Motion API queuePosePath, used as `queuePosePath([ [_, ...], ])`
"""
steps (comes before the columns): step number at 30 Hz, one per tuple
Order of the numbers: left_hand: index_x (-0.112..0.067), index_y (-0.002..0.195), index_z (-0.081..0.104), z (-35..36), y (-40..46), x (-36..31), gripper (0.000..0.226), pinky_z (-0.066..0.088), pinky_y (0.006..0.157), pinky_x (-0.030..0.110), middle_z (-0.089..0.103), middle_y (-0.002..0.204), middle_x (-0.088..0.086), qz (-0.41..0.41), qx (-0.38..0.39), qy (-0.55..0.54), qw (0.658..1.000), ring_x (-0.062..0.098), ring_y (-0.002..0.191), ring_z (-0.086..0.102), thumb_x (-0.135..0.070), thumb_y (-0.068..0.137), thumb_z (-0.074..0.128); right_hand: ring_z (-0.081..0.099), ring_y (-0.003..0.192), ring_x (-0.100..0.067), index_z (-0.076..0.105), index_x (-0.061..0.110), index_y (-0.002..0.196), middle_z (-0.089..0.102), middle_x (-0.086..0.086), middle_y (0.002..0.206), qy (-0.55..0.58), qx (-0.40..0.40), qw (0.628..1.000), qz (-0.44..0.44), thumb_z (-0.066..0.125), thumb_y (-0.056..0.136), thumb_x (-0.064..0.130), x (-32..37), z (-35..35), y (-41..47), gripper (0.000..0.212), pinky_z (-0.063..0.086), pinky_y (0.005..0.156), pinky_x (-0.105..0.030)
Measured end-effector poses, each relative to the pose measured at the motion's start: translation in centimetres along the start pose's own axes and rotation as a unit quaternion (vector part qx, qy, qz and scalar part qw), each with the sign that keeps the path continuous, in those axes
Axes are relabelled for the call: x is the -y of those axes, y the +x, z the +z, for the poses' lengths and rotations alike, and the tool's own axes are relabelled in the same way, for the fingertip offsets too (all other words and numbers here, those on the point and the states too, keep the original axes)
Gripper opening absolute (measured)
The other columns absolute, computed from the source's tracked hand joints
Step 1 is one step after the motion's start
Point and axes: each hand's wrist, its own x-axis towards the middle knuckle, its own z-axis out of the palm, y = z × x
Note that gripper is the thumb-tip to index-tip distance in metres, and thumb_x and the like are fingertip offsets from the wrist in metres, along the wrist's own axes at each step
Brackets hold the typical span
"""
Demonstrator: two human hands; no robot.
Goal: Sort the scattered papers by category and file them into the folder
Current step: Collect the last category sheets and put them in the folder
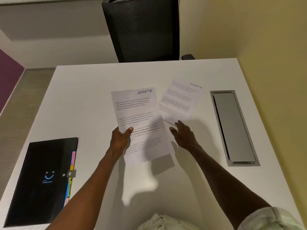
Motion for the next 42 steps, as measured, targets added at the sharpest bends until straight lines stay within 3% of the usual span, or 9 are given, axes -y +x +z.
queuePosePath([
  [3,-0.007,0.116,0.063,-1.2,1.2,0.3,0.02,0.03,0.038,0.019,0.048,0.064,0.005,-0.027,-0.015,-0.029,0.999,0.009,0.042,0.035,-0.01,0.096,0.062,0.007,0.15,-0.028,0.02,0.016,0.153,0.002,-0.002,0.163,-0.154,0.102,0.983,0.01,0.024,0.1,0.057,-2.2,0.6,1.0,0.067,0.018,0.114,-0.055],
  [5,-0.004,0.116,0.062,-1.8,2.0,0.4,0.021,0.026,0.04,0.019,0.043,0.063,0.004,-0.043,-0.024,-0.034,0.998,0.008,0.039,0.031,-0.01,0.096,0.063,0.019,0.146,-0.032,0.038,0.015,0.145,0.026,-0.003,0.158,-0.192,0.086,0.977,-0.024,0.029,0.101,0.05,-2.9,0.4,0.8,0.056,0.025,0.11,-0.055],
  [7,-0.005,0.116,0.063,-2.1,2.6,0.3,0.021,0.027,0.042,0.02,0.046,0.067,0.005,-0.055,-0.033,-0.039,0.997,0.011,0.044,0.033,-0.011,0.096,0.064,0.051,0.123,-0.035,0.064,0.01,0.113,0.064,-0.011,0.118,-0.199,0.0,0.978,-0.057,0.039,0.101,0.043,-3.5,0.0,0.4,0.043,0.042,0.096,-0.049],
  [10,-0.005,0.115,0.064,-2.2,2.9,0.0,0.022,0.036,0.043,0.019,0.054,0.081,0.01,-0.053,-0.041,-0.044,0.997,0.014,0.058,0.042,-0.013,0.095,0.065,0.065,0.083,-0.034,0.065,0.005,0.075,0.067,-0.013,0.076,-0.1,-0.102,0.989,0.027,0.05,0.095,0.041,-5.1,-0.4,-1.1,0.045,0.052,0.072,-0.04],
  [13,-0.005,0.113,0.064,-1.7,2.5,-0.2,0.018,0.039,0.041,0.019,0.055,0.079,0.008,-0.05,-0.038,-0.047,0.997,0.015,0.058,0.044,-0.012,0.096,0.064,0.062,0.088,-0.031,0.061,0.005,0.095,0.063,-0.014,0.093,-0.04,-0.19,0.973,0.126,0.062,0.089,0.04,-5.8,0.1,-2.4,0.035,0.056,0.072,-0.045],
  [17,-0.005,0.11,0.062,-1.2,1.3,0.2,0.015,0.035,0.038,0.017,0.049,0.071,0.006,-0.056,-0.036,-0.037,0.997,0.016,0.054,0.04,-0.01,0.097,0.062,0.047,0.111,-0.034,0.04,0.003,0.119,0.043,-0.019,0.12,-0.073,-0.117,0.955,0.263,0.071,0.075,0.061,-4.6,1.0,-3.2,0.079,0.05,0.085,-0.046],
  [23,-0.011,0.115,0.063,-1.6,0.0,0.5,0.019,0.05,0.063,0.026,0.067,0.091,0.007,-0.045,-0.037,-0.005,0.998,0.023,0.08,0.059,-0.012,0.096,0.063,0.05,0.113,-0.034,0.032,0.004,0.124,0.049,-0.019,0.12,-0.031,-0.057,0.939,0.336,0.088,0.062,0.043,-4.6,0.4,-2.5,0.092,0.048,0.088,-0.044],
  [30,-0.019,0.109,0.064,-3.3,-1.0,0.5,0.014,0.054,0.084,0.04,0.069,0.09,-0.003,-0.004,-0.067,0.079,0.995,0.027,0.088,0.066,-0.017,0.095,0.064,0.059,0.071,-0.023,0.061,0.003,0.099,0.069,-0.015,0.103,0.066,-0.095,0.953,0.279,0.076,0.082,0.021,-7.5,0.0,-3.7,0.029,0.052,0.059,-0.028],
  [42,-0.012,0.119,0.062,-4.6,-4.5,-0.6,0.023,0.049,0.088,0.037,0.065,0.108,0.006,0.041,-0.108,0.08,0.99,0.028,0.097,0.063,-0.014,0.096,0.062,0.06,0.082,-0.03,0.064,-0.004,0.092,0.069,-0.018,0.102,0.219,-0.182,0.937,0.202,0.072,0.083,0.014,-8.5,-2.8,-6.8,0.021,0.046,0.062,-0.027],
])
